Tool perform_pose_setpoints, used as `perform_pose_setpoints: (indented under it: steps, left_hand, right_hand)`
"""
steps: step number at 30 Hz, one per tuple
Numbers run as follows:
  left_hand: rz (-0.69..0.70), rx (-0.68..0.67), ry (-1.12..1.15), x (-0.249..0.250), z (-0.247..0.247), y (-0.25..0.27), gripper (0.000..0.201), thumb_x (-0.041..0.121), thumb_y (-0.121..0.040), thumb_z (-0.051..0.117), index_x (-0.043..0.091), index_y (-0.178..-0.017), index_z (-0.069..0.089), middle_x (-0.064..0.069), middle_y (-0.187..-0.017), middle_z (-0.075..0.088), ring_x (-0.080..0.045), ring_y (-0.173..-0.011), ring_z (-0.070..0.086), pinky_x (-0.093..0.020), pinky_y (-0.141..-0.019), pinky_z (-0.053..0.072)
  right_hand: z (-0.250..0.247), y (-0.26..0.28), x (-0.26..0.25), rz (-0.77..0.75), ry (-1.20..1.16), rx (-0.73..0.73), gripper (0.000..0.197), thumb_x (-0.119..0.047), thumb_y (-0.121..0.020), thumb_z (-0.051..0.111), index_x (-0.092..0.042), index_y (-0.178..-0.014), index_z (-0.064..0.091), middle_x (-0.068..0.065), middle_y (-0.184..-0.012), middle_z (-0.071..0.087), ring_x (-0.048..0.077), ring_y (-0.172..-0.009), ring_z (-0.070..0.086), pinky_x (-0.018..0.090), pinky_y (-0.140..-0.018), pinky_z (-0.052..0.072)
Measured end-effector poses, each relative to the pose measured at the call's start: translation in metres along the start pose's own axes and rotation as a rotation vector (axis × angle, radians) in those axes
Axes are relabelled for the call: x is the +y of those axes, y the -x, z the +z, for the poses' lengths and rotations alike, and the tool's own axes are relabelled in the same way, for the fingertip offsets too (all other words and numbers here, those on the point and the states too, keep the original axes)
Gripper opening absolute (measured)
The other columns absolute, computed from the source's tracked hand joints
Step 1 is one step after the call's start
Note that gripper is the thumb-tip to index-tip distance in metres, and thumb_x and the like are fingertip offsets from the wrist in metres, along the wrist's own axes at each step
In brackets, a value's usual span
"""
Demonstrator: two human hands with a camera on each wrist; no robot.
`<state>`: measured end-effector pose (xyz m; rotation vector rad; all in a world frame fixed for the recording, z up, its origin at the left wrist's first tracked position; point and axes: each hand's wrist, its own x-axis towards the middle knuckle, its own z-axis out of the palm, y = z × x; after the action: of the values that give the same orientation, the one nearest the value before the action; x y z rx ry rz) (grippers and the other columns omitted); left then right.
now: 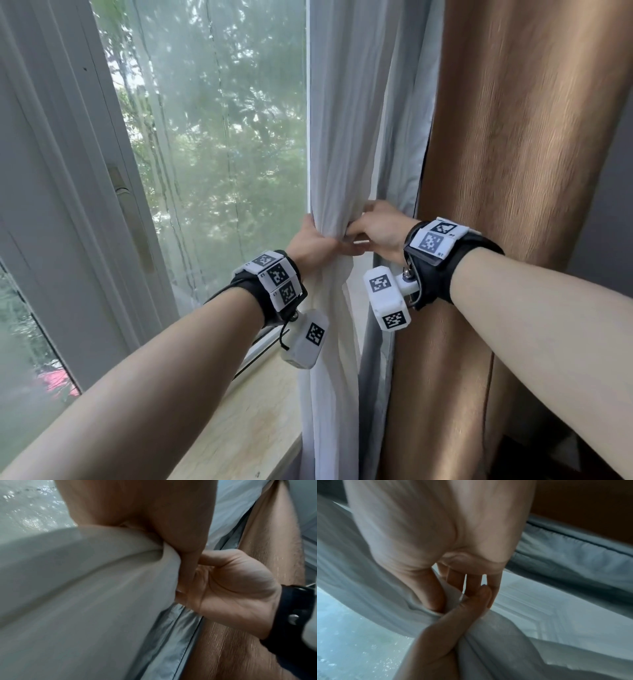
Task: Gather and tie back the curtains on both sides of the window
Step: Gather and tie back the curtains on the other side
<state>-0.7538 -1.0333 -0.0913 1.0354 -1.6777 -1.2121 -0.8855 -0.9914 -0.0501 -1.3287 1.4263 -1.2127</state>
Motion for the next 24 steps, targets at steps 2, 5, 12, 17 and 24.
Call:
perform_pose_setpoints:
  steps: [2,5,12,17,24]
  left_hand:
    - [-0.010,-0.013,-0.055,0.004,-0.002,0.003,0.046,0.011,-0.072,0.090,0.013,-0.115,0.074,-0.002,-0.104,0.077,-0.015,-0.094,0.074,-0.023,-0.078,0.061]
    - [-0.037,0.011,-0.142,0.006,-0.003,0.008,0.035,0.005,-0.073,0.086,0.010,-0.107,0.078,-0.007,-0.099,0.076,-0.022,-0.091,0.072,-0.032,-0.078,0.061]
    - [-0.100,0.012,-0.122,0.010,-0.005,0.014,0.042,0.013,-0.067,0.090,0.008,-0.107,0.076,-0.010,-0.095,0.076,-0.026,-0.085,0.074,-0.036,-0.075,0.063]
    - [-0.137,-0.109,-0.042,0.014,0.000,0.021,0.040,0.002,-0.073,0.088,0.003,-0.111,0.076,-0.013,-0.096,0.079,-0.027,-0.083,0.077,-0.041,-0.079,0.065]
    - [-0.076,-0.012,-0.064,0.007,0.004,0.013,0.099,0.034,-0.038,0.096,0.013,-0.129,0.062,-0.005,-0.116,0.075,-0.023,-0.103,0.073,-0.041,-0.091,0.062]
  right_hand:
    - [0.000,0.004,-0.002,0.001,-0.013,-0.030,0.032,0.023,-0.084,0.058,0.005,-0.109,0.063,0.022,-0.090,0.066,0.032,-0.077,0.064,0.040,-0.072,0.054]
    - [-0.006,0.004,-0.003,0.022,-0.004,0.008,0.025,0.016,-0.081,0.065,0.005,-0.102,0.069,0.024,-0.089,0.070,0.034,-0.083,0.068,0.045,-0.082,0.057]
    - [-0.016,-0.002,0.000,0.119,0.106,0.168,0.087,-0.019,-0.075,0.090,-0.010,-0.148,0.043,0.005,-0.141,0.054,0.025,-0.128,0.051,0.046,-0.095,0.055]
    - [-0.008,0.006,-0.002,0.082,0.050,0.066,0.037,0.007,-0.092,0.057,-0.004,-0.127,0.067,0.017,-0.125,0.071,0.032,-0.107,0.066,0.038,-0.071,0.057]
    - [-0.011,0.019,-0.008,0.039,0.070,-0.008,0.016,0.019,-0.086,0.058,0.006,-0.090,0.066,0.018,-0.076,0.070,0.023,-0.063,0.068,0.032,-0.056,0.055]
